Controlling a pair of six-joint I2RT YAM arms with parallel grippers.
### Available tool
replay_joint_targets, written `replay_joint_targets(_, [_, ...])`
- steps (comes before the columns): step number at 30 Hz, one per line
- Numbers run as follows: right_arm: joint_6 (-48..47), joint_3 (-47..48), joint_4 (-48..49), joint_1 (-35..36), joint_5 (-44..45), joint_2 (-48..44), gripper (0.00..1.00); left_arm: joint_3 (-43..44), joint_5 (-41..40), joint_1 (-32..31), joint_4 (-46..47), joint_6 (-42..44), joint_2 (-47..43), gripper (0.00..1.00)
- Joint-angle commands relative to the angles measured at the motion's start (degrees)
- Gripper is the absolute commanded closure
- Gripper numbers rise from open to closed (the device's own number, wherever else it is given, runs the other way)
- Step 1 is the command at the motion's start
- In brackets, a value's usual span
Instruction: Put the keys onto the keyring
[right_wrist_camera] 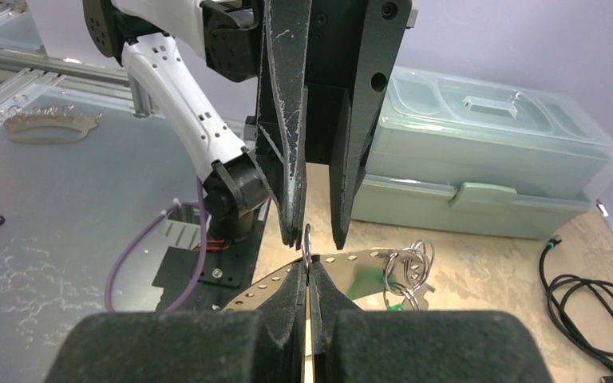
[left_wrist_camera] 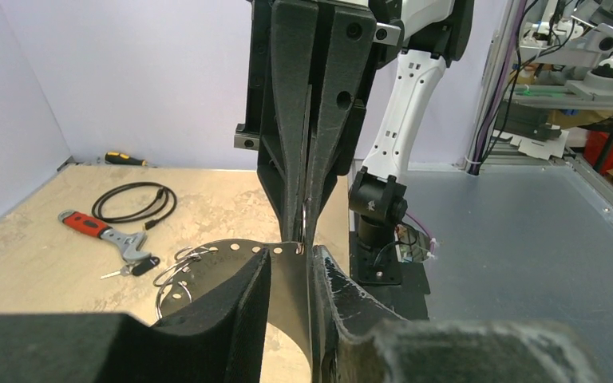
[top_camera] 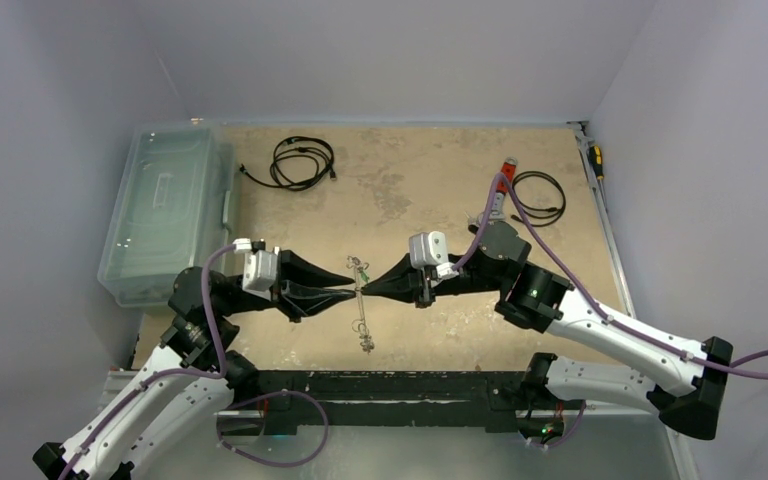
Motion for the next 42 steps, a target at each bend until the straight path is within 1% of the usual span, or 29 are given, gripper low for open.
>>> replay_joint_targets(1, [1.4, -0.1, 5.3, 0.2, -0.3, -0.2, 1.0, -0.1, 0.6, 0.1, 2.5, -0.8, 0.5, 0.77])
replay_joint_targets(5, [2.0, -0.4, 6.2, 0.2, -0.8, -0.2, 1.0, -0.2, 0.4, 0.1, 3.0, -1.2, 0.6, 0.78])
replay_joint_targets(9, [2.1, -0.4, 6.3, 0.2, -1.2, 0.1, 1.0, -0.4, 0.1, 0.1, 3.2, -1.3, 0.5, 0.76])
replay_joint_targets(12, [2.2, -0.4, 6.5, 0.2, -1.4, 0.4, 1.0, -0.3, -0.1, 0.1, 3.1, -1.3, 0.4, 0.68])
replay_joint_targets(15, [2.4, -0.4, 7.0, 0.2, -1.7, 0.8, 1.0, -0.4, -0.3, 0.1, 2.9, -1.3, 0.3, 0.67])
replay_joint_targets(17, [2.6, -0.4, 7.3, 0.2, -1.9, 1.0, 1.0, -0.4, -0.4, 0.1, 2.9, -1.2, 0.3, 0.68])
replay_joint_targets(23, [2.9, -0.2, 7.9, 0.2, -2.6, 1.0, 1.0, -0.4, -0.7, 0.1, 2.7, -1.1, 0.4, 0.77])
replay_joint_targets(27, [2.9, -0.1, 7.9, 0.2, -3.0, 1.1, 1.0, -0.4, -1.0, 0.1, 2.7, -1.0, 0.4, 0.8])
replay_joint_targets(29, [3.2, -0.1, 8.1, 0.2, -3.5, 1.3, 1.0, -0.4, -1.2, 0.1, 2.6, -1.0, 0.5, 0.8])
replay_joint_targets(35, [3.8, -0.2, 8.8, 0.2, -3.9, 1.9, 1.0, -0.3, -1.4, 0.1, 2.4, -1.0, 0.6, 0.75])
replay_joint_targets(42, [4.3, 0.1, 9.4, 0.2, -4.1, 2.3, 1.0, -0.3, -2.1, 0.1, 2.1, -1.0, 0.8, 0.79])
